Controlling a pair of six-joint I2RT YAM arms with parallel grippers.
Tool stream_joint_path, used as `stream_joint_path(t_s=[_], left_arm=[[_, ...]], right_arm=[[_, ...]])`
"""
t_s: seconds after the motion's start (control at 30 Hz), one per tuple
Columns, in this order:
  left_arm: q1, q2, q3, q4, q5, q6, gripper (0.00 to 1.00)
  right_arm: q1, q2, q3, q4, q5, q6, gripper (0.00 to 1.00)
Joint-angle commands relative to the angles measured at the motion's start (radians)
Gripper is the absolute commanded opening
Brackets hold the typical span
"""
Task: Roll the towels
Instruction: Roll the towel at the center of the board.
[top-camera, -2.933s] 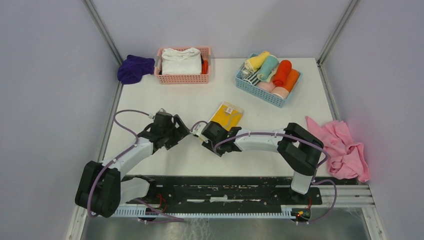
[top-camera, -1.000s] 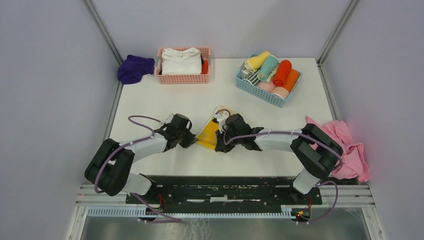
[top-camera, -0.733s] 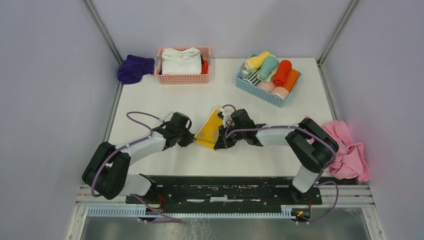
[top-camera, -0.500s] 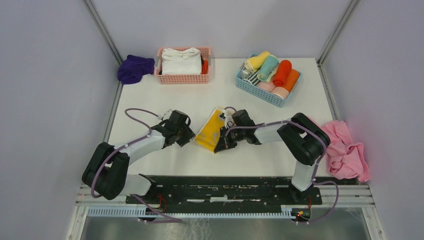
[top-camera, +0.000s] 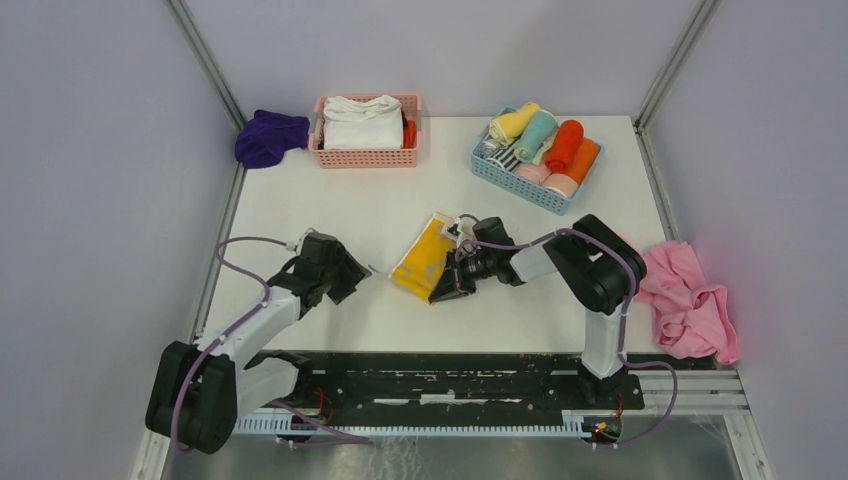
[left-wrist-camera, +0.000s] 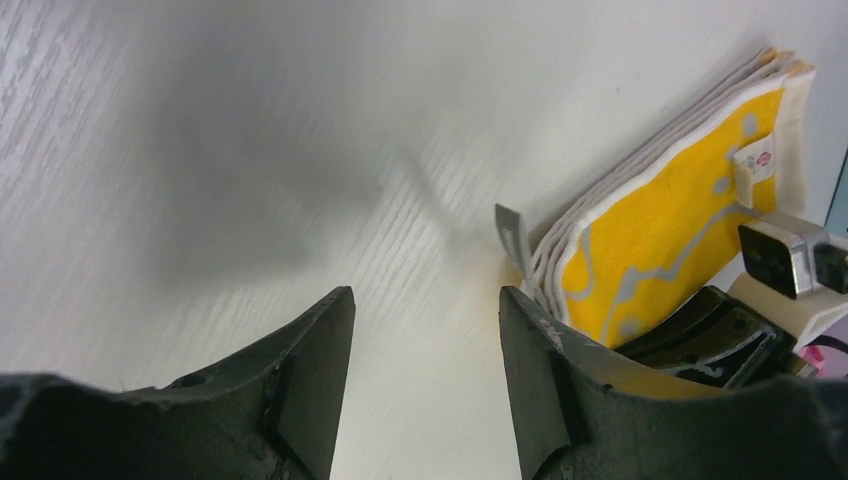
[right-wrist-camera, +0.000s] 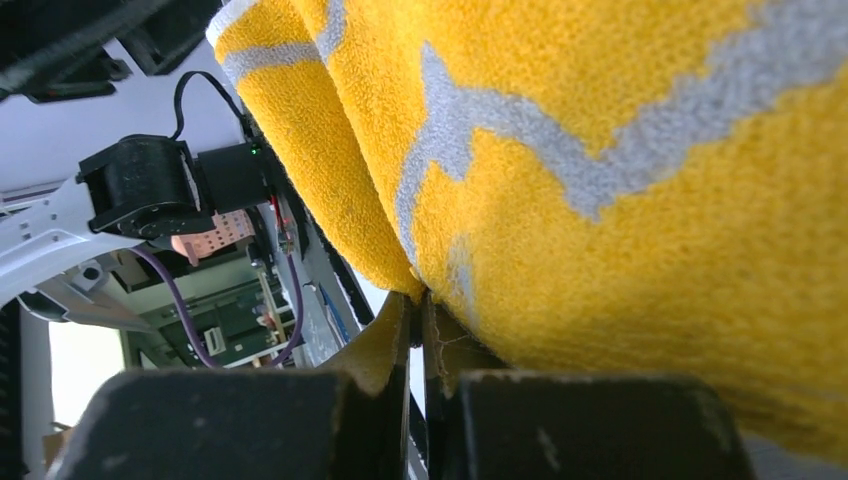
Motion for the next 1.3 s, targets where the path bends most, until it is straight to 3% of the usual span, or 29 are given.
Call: stream_joint_path(t_s=[0.0,0.23,0.4,0.83,1.0,1.27], left_arm=[[0.015,-0.063,-0.060,0.033,0.077,0.061,0.63],[-0.008,0.005,-0.127,0.164,0.194,0.044,0.64],[-0.093,0.097,-0.108,0.260,0.186,0.024,0.64],[-0.106,0.204,-0.062,0.335,0.135,0.003,0.59],[-0.109,0.245,-0.050,0.346,0.126,-0.014,0.59],[-0.111,0.297,-0.043,0.326,0.095,-0.047,0.59]], right_arm=[[-0.017,0.033,0.025,0.051,-0.023,0.031,0.08],[-0.020,0.058,0.034,0.053,-0.032,0.042,0.08],[-0.020,0.071,0.039,0.052,-0.033,0.045,0.09],[-0.019,0.068,0.053,0.051,-0.049,0.045,0.13],[-0.019,0.034,0.072,-0.016,-0.040,0.005,0.19],[-0.018,-0.083,0.137,-0.279,0.045,-0.178,0.40]])
